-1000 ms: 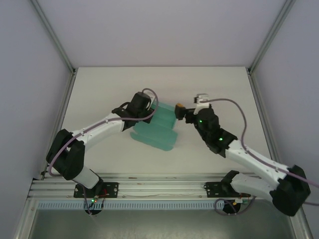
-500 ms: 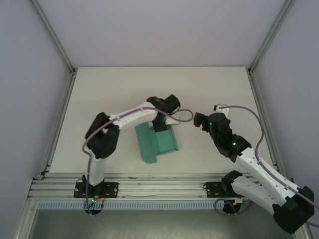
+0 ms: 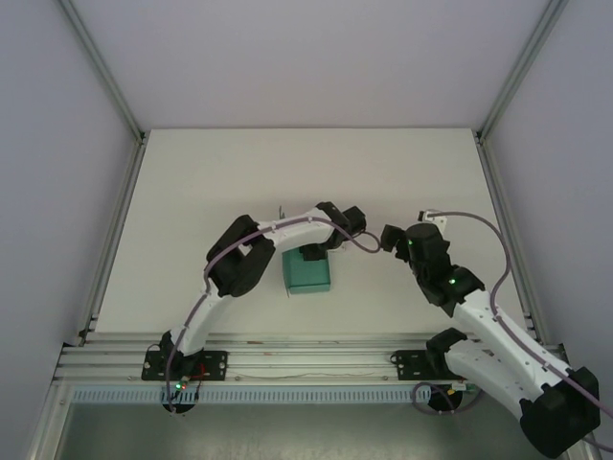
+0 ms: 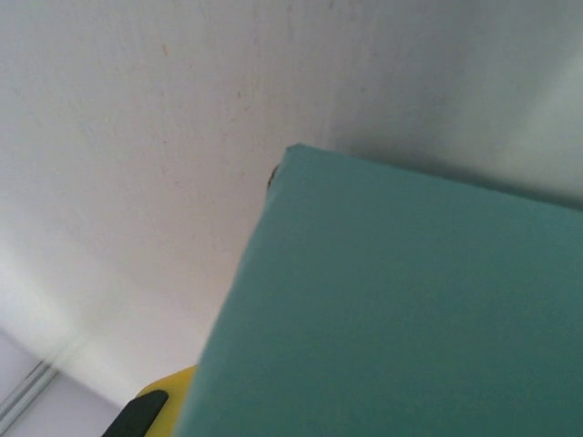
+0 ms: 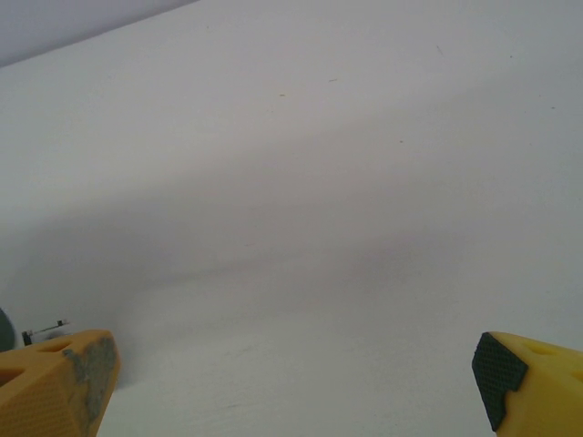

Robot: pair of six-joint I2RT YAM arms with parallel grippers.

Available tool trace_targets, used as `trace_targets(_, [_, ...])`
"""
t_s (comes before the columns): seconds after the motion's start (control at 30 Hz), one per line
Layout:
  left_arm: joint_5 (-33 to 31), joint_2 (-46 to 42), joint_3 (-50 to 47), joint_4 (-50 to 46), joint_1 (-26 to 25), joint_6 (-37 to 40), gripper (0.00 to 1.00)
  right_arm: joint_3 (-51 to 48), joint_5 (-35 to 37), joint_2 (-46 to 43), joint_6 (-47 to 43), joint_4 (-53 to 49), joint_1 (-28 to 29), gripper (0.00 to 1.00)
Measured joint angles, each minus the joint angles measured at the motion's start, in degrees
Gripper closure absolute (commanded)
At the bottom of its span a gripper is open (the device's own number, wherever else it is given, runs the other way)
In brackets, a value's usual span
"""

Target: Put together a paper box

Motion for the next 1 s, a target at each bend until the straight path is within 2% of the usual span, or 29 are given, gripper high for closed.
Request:
trace_targets(0.13, [-4.4, 0.9, -0.4, 0.2, -1.4, -2.0, 1.00, -0.7, -0.9, -1.2, 0.2, 0.7, -1.1, 0.00])
trace_targets(0.2, [-4.9, 0.5, -1.3, 1.1, -1.5, -2.2, 0.94, -0.7, -1.2, -1.3, 0.2, 0.8, -1.5, 0.00])
trace_targets(0.27, [-5.0, -0.2, -2.2, 2.1, -1.5, -2.3, 0.79, -0.7, -1.7, -1.3, 0.2, 0.8, -1.5, 0.00])
trace_targets(0.37, [-5.6, -0.9, -3.0, 3.8, -1.3, -2.2, 0.70, -0.7, -2.8, -1.3, 0.2, 0.8, -1.5, 0.00])
trace_targets(0.43, [-5.4, -1.6, -3.2, 4.9, -0.7, -1.9, 0.58, -0.7, -3.6, -1.6, 0.0, 0.7, -1.5, 0.00])
trace_targets(0.5, [-5.2, -2.2, -3.1, 5.6, -0.2, -1.4, 0.51, -0.7, -4.3, -2.3, -0.3, 0.7, -1.5, 0.00])
trace_targets(0.63, [-2.5, -3.7, -2.9, 6.0, 0.8, 0.0, 0.30, -0.7, -6.2, -4.4, -1.2, 0.0, -1.5, 0.00])
trace_targets(0.7, [-0.7, -4.9, -2.9, 5.9, 0.8, 1.0, 0.16, -0.7, -6.8, -5.4, -1.6, -0.5, -1.5, 0.00])
trace_targets(0.73, [0.4, -5.8, -2.9, 5.9, 0.8, 1.4, 0.04, -0.7, -7.1, -5.9, -1.9, -0.9, -1.5, 0.00])
trace_targets(0.77, [1.4, -6.7, -2.9, 5.8, 0.8, 1.8, 0.00, -0.7, -7.3, -6.4, -2.1, -1.2, -1.5, 0.00])
trace_targets(1.0, [8.1, -16.7, -3.9, 7.4, 0.7, 3.1, 0.00, -0.5, -7.2, -8.4, -2.9, -3.0, -1.5, 0.00])
